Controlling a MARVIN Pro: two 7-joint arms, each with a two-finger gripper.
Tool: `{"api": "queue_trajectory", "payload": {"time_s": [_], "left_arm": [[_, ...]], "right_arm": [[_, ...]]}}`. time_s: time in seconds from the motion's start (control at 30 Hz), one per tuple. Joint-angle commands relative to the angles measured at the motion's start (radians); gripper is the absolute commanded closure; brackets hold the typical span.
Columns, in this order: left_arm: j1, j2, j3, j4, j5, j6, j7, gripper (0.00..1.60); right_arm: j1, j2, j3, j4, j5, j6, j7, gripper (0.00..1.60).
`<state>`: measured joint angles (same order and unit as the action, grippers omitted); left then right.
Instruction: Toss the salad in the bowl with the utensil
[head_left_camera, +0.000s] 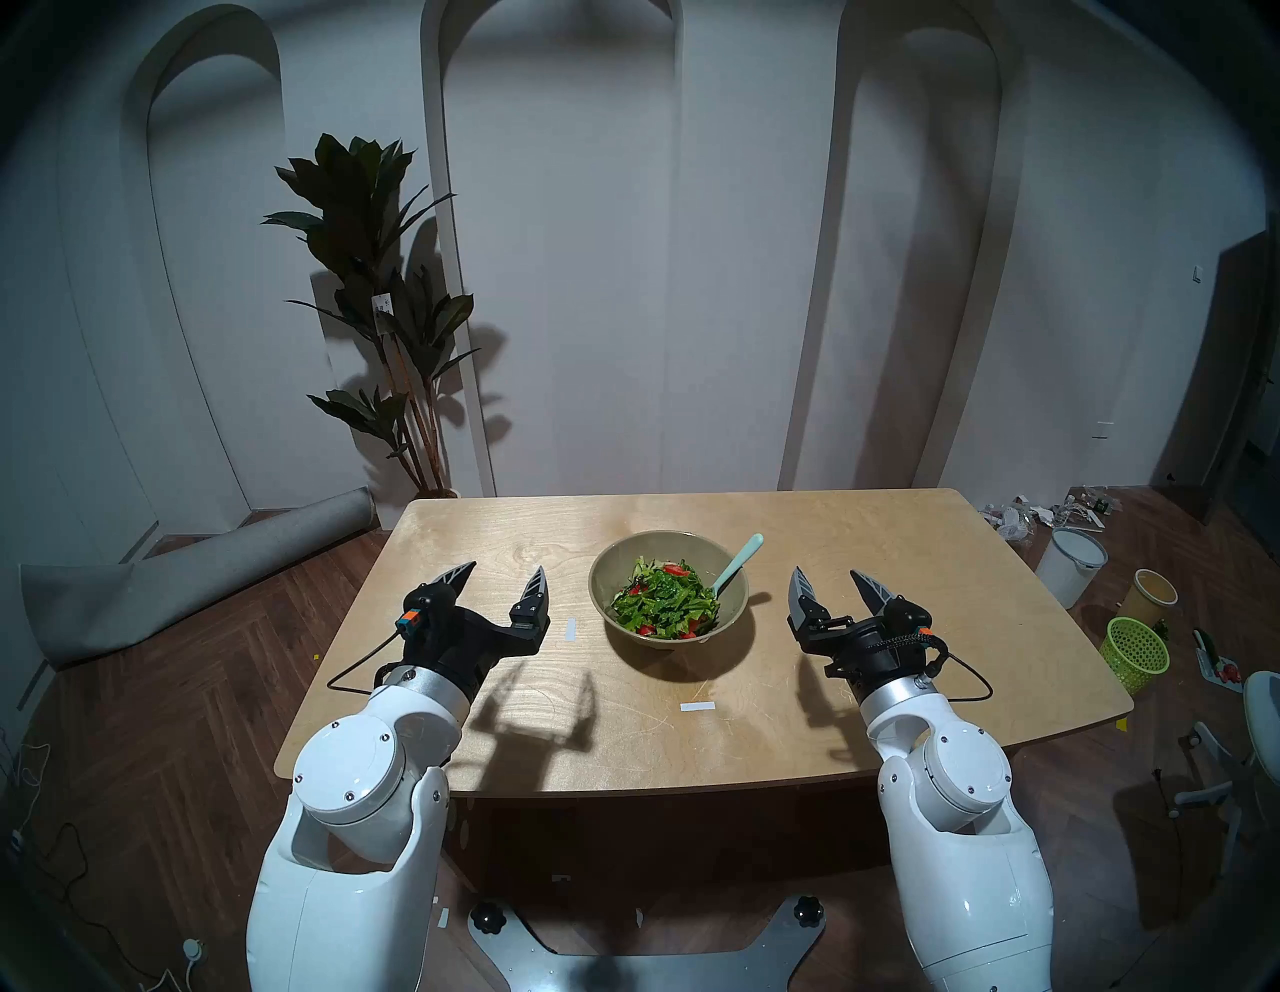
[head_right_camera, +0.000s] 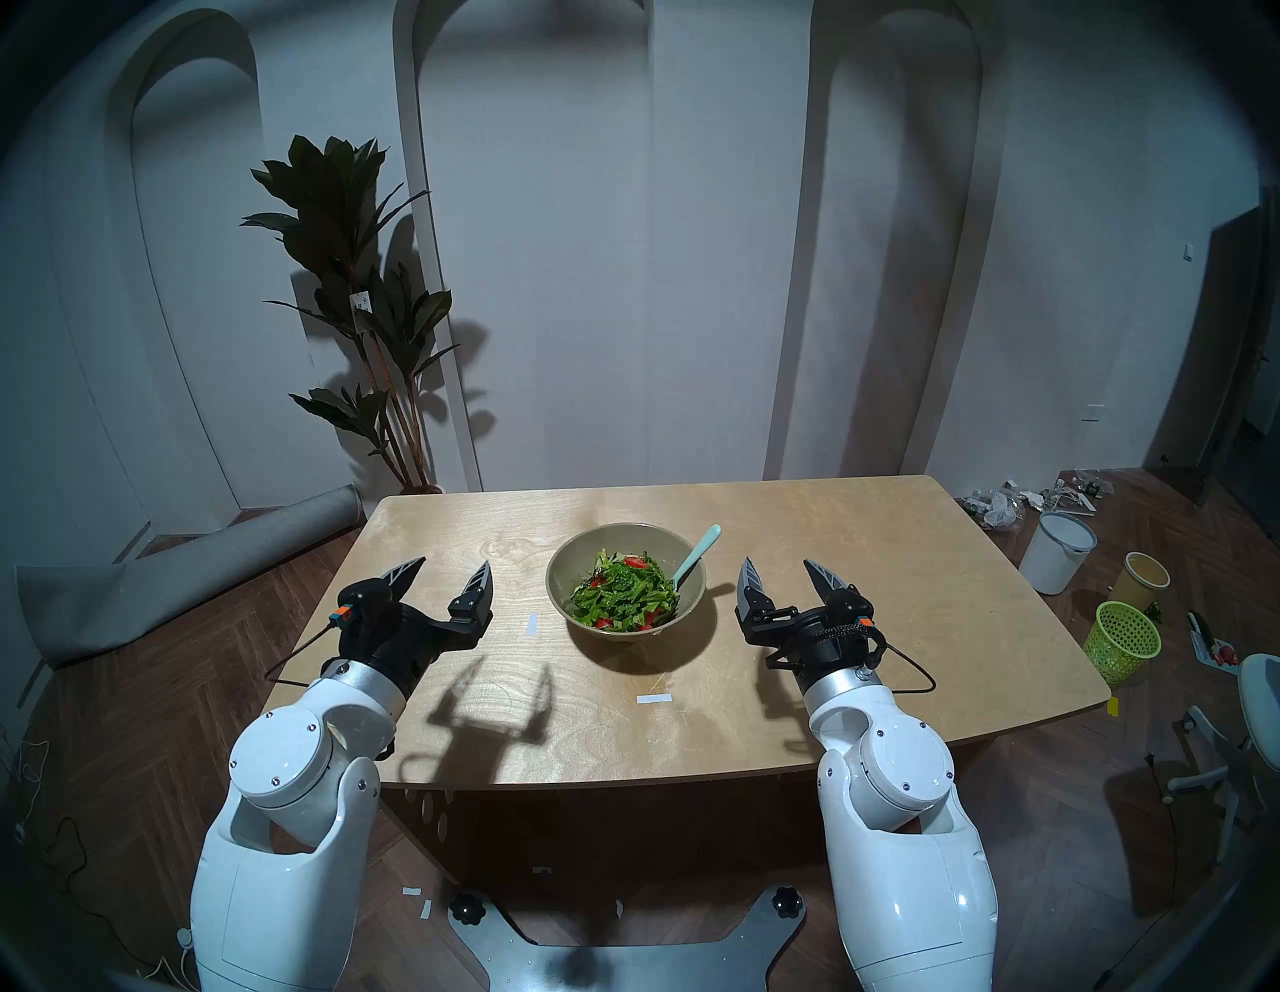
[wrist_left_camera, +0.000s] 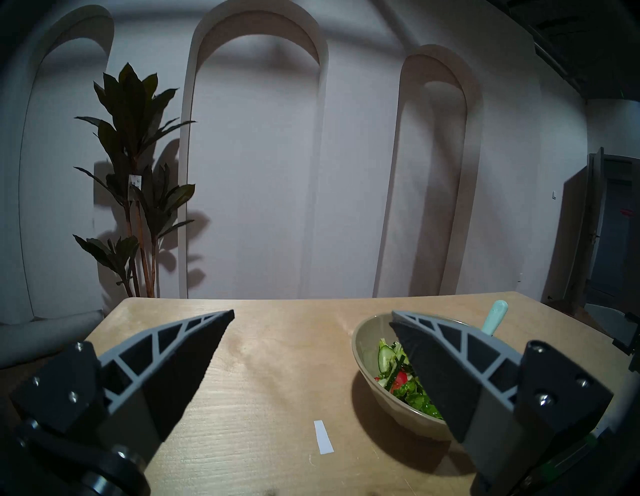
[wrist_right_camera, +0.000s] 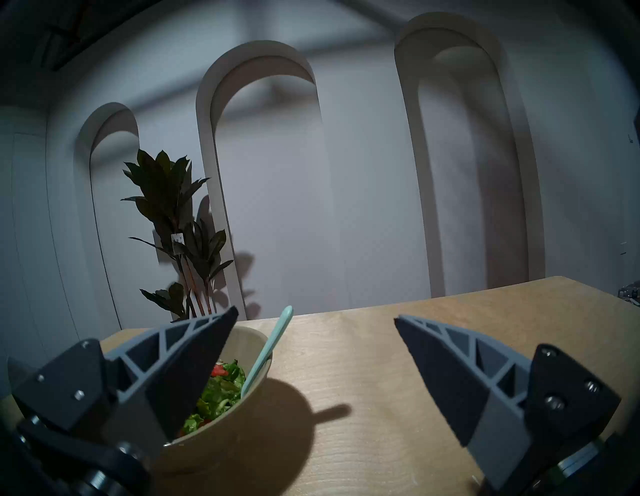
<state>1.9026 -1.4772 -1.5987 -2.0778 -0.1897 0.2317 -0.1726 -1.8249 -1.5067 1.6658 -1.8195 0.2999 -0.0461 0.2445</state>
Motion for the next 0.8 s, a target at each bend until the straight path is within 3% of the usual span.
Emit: {"api": "queue_trajectory", "payload": {"time_s": [0.0, 0.4, 0.77], "left_arm": [[-0.08, 0.009, 0.001, -0.056, -0.02, 0.083, -0.01, 0.0], [-0.137, 0.046, 0.01, -0.088, -0.066, 0.29, -0.058, 0.0], [-0.216, 0.035, 0.063, -0.053, -0.041, 0.403, -0.018, 0.0]], "right_arm": [[0.031, 0.002, 0.024, -0.025, 0.077, 0.017, 0.04, 0.0], [0.082, -0.001, 0.055, -0.002, 0.134, 0.038, 0.062, 0.0], [0.091, -0.016, 0.093, -0.013, 0.157, 0.009, 0.055, 0.0]]}}
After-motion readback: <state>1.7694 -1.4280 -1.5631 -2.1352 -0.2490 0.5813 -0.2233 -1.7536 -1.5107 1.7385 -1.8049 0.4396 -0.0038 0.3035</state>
